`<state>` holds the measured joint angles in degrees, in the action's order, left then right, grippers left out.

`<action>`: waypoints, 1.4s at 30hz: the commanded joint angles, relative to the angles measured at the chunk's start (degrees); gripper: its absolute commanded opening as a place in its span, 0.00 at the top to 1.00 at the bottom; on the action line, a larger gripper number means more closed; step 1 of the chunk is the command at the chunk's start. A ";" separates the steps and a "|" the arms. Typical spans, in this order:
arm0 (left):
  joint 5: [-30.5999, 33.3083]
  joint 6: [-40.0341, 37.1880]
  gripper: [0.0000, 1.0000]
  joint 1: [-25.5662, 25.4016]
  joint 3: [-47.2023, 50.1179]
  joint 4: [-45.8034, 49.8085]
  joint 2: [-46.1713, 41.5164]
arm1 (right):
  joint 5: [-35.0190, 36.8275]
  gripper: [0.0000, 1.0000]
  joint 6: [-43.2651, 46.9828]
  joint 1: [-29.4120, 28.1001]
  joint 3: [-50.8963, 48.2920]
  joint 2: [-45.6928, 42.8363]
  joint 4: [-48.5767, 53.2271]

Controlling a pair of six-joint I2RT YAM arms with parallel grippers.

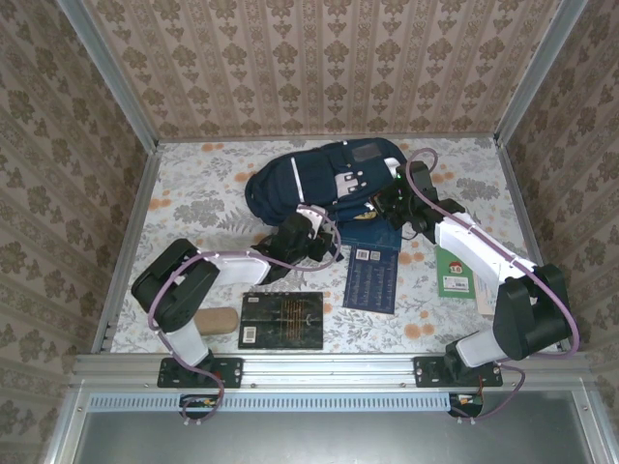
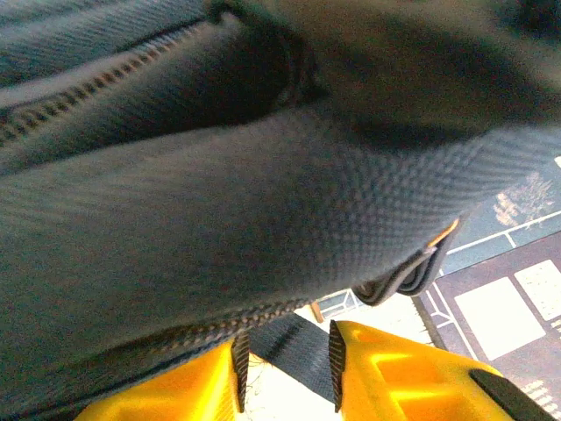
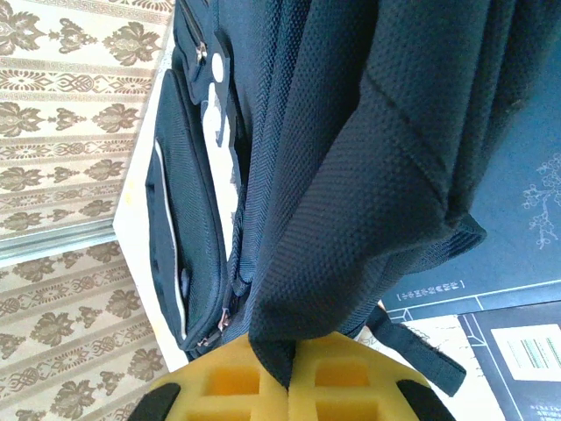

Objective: Pack the student bag

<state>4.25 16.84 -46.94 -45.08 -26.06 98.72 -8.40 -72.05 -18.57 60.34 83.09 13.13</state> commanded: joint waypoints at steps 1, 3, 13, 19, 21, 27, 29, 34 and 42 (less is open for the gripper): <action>0.10 -2.06 0.66 -0.59 -1.93 -2.48 1.61 | -3.73 0.99 -1.03 -0.16 2.63 -4.78 1.78; -0.08 -2.24 0.66 -0.55 -2.35 -2.75 2.41 | -3.38 0.99 -0.99 -0.16 2.84 -4.87 2.28; 1.51 -1.90 0.66 -0.50 -4.43 -4.17 3.90 | -3.29 0.99 -1.24 -0.27 2.84 -4.47 2.34; 1.21 -1.61 0.66 -0.39 -4.56 -4.42 1.69 | -3.29 0.99 -1.17 -0.28 2.36 -4.03 2.30; 1.44 -1.47 0.66 -0.39 -4.39 -4.27 0.76 | -3.29 0.99 -1.18 -0.29 2.24 -3.90 2.17; 1.97 -0.43 0.67 0.10 -4.09 -4.17 -1.54 | -3.46 0.99 -1.18 -0.27 2.31 -3.81 1.99; 1.39 0.60 0.67 0.83 -3.78 -4.63 -1.98 | -3.54 0.99 -1.16 -0.31 2.24 -3.81 2.07; 0.51 0.90 0.67 1.45 -3.55 -4.78 -2.78 | -3.61 0.99 -1.17 -0.29 1.90 -3.81 2.08; -0.21 0.33 0.65 1.57 -2.88 -4.70 -3.48 | -3.81 0.99 -1.18 -0.30 2.06 -1.74 1.89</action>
<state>4.32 16.71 -46.02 -47.62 -27.44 97.73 -8.47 -72.05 -18.57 60.71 81.19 14.70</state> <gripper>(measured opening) 0.350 0.071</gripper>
